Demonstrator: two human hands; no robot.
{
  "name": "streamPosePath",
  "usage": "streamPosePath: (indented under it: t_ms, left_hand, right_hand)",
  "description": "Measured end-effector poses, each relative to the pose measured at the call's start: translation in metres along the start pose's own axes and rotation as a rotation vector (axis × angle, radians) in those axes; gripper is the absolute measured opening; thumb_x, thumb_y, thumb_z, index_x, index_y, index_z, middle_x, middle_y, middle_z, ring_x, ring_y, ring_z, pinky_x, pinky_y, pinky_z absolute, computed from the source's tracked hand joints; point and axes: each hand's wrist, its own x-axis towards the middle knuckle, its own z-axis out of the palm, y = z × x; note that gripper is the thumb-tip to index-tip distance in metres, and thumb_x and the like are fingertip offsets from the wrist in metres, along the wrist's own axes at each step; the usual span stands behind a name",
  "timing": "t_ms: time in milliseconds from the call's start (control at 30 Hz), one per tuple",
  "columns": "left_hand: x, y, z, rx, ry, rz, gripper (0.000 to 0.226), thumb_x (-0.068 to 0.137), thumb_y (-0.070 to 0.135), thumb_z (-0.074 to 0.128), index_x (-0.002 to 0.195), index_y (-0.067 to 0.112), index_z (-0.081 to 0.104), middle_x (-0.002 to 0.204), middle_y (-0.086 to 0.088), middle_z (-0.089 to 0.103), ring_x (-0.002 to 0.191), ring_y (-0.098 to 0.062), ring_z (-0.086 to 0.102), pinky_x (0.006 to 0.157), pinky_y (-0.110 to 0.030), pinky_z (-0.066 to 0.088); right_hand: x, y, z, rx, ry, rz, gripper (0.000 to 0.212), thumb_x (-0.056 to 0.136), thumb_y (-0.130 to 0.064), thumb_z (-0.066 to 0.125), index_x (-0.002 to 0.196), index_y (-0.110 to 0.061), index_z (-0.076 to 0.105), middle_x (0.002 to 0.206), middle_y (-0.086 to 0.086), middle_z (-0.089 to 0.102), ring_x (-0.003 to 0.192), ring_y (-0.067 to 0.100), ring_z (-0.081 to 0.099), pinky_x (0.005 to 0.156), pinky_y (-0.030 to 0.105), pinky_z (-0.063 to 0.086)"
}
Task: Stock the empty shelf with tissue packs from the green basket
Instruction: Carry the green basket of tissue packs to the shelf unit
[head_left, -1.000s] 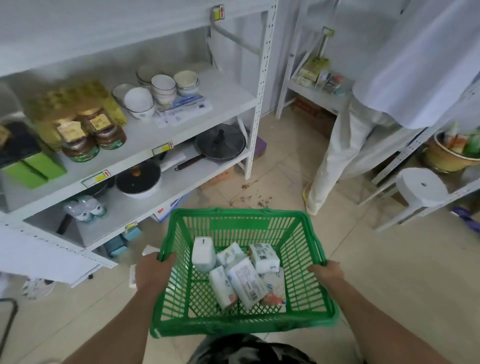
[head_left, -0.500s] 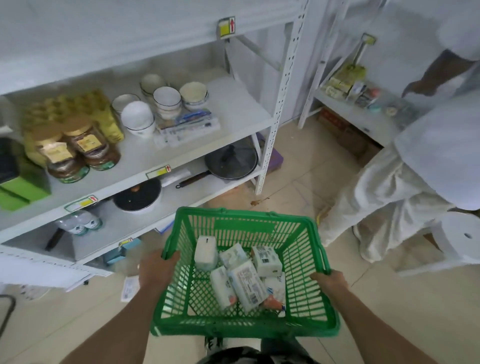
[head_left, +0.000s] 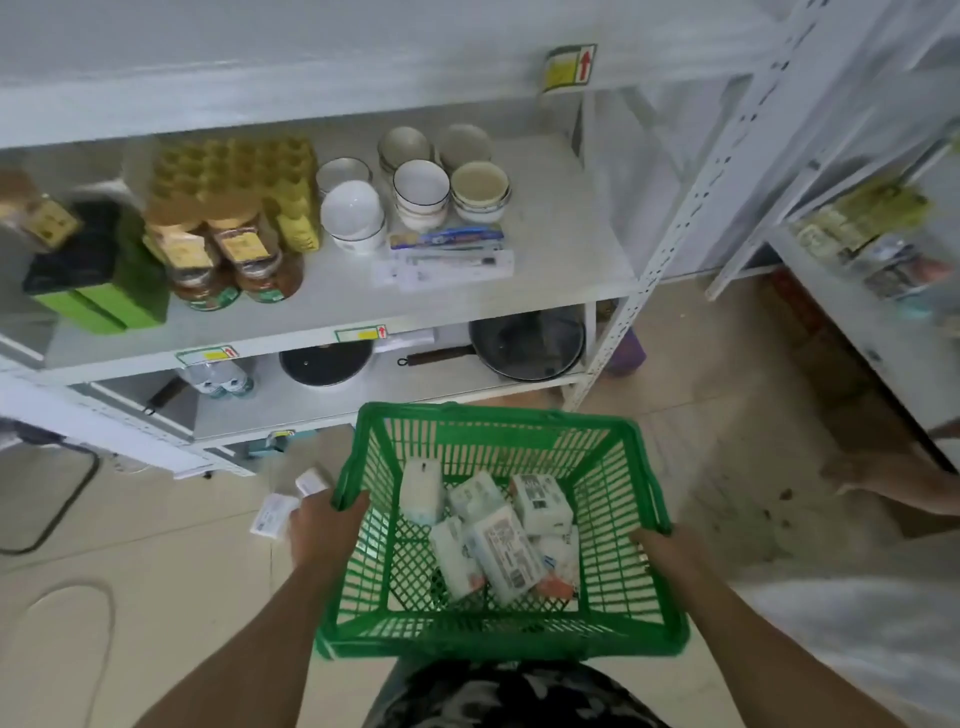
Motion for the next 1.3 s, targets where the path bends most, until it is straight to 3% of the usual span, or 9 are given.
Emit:
streamPosePath:
  t_ms: [167, 467, 600, 733, 867, 967, 1133, 1300]
  left_hand:
    - [0.017, -0.013, 0.002, -0.066, 0.014, -0.088, 0.053, 0.089, 0.039, 0.077, 0.049, 0.013, 0.054, 0.042, -0.003, 0.052, 0.046, -0.020, 0.052, 0.045, -0.025, 0.032]
    - [0.038, -0.025, 0.013, -0.154, 0.034, -0.260, 0.049, 0.088, 0.044, 0.071, 0.061, 0.004, 0.063, 0.050, -0.015, 0.062, 0.053, -0.031, 0.060, 0.052, -0.039, 0.052]
    - [0.045, -0.023, 0.028, -0.153, 0.060, -0.318, 0.050, 0.088, 0.042, 0.071, 0.062, 0.002, 0.062, 0.047, -0.009, 0.051, 0.046, -0.024, 0.046, 0.047, -0.031, 0.041]
    - [0.055, -0.031, 0.053, -0.119, 0.062, -0.367, 0.050, 0.090, 0.046, 0.068, 0.064, 0.004, 0.061, 0.055, -0.017, 0.061, 0.049, -0.027, 0.050, 0.047, -0.031, 0.041]
    - [0.075, -0.045, 0.084, -0.050, 0.052, -0.408, 0.050, 0.089, 0.050, 0.065, 0.064, 0.007, 0.058, 0.054, -0.010, 0.057, 0.050, -0.027, 0.052, 0.046, -0.028, 0.039]
    - [0.097, -0.059, 0.118, -0.031, 0.054, -0.395, 0.052, 0.091, 0.047, 0.065, 0.061, 0.005, 0.056, 0.053, -0.014, 0.057, 0.052, -0.030, 0.054, 0.047, -0.030, 0.038]
    - [0.140, -0.084, 0.187, -0.002, 0.025, -0.378, 0.050, 0.095, 0.044, 0.063, 0.063, 0.006, 0.057, 0.055, -0.016, 0.060, 0.056, -0.031, 0.055, 0.048, -0.030, 0.035]
    - [0.189, -0.122, 0.275, 0.006, 0.031, -0.348, 0.052, 0.095, 0.043, 0.066, 0.057, 0.013, 0.047, 0.050, -0.011, 0.052, 0.055, -0.031, 0.051, 0.049, -0.033, 0.034]
  right_hand:
    - [0.020, -0.047, 0.016, -0.098, -0.002, -0.062, 0.025, 0.092, -0.018, 0.074, 0.112, -0.003, 0.070, 0.100, 0.024, 0.075, 0.096, 0.043, 0.072, 0.092, 0.059, 0.060]
    - [0.054, -0.101, 0.045, -0.200, -0.001, -0.071, 0.037, 0.091, -0.018, 0.076, 0.122, 0.002, 0.071, 0.103, 0.025, 0.075, 0.097, 0.041, 0.073, 0.093, 0.053, 0.061]
    - [0.087, -0.113, 0.059, -0.233, -0.050, -0.072, 0.046, 0.091, -0.018, 0.077, 0.130, 0.004, 0.066, 0.116, 0.029, 0.072, 0.106, 0.044, 0.071, 0.099, 0.057, 0.058]
    - [0.124, -0.114, 0.077, -0.308, -0.110, -0.085, 0.048, 0.089, -0.024, 0.078, 0.130, -0.001, 0.067, 0.116, 0.025, 0.073, 0.106, 0.042, 0.071, 0.099, 0.057, 0.058]
    - [0.170, -0.105, 0.106, -0.347, -0.136, -0.077, 0.047, 0.089, -0.023, 0.079, 0.130, -0.003, 0.069, 0.118, 0.023, 0.075, 0.107, 0.041, 0.073, 0.099, 0.054, 0.059]
    - [0.204, -0.089, 0.129, -0.357, -0.132, -0.091, 0.040, 0.088, -0.022, 0.080, 0.123, -0.003, 0.073, 0.111, 0.022, 0.077, 0.097, 0.036, 0.075, 0.089, 0.047, 0.062]
    - [0.265, -0.078, 0.181, -0.395, -0.073, -0.116, 0.040, 0.088, -0.017, 0.081, 0.122, 0.003, 0.072, 0.113, 0.029, 0.075, 0.105, 0.043, 0.072, 0.095, 0.055, 0.059]
    - [0.345, -0.043, 0.230, -0.398, -0.022, -0.125, 0.039, 0.088, -0.017, 0.081, 0.121, 0.003, 0.072, 0.111, 0.027, 0.075, 0.098, 0.039, 0.072, 0.090, 0.048, 0.060]
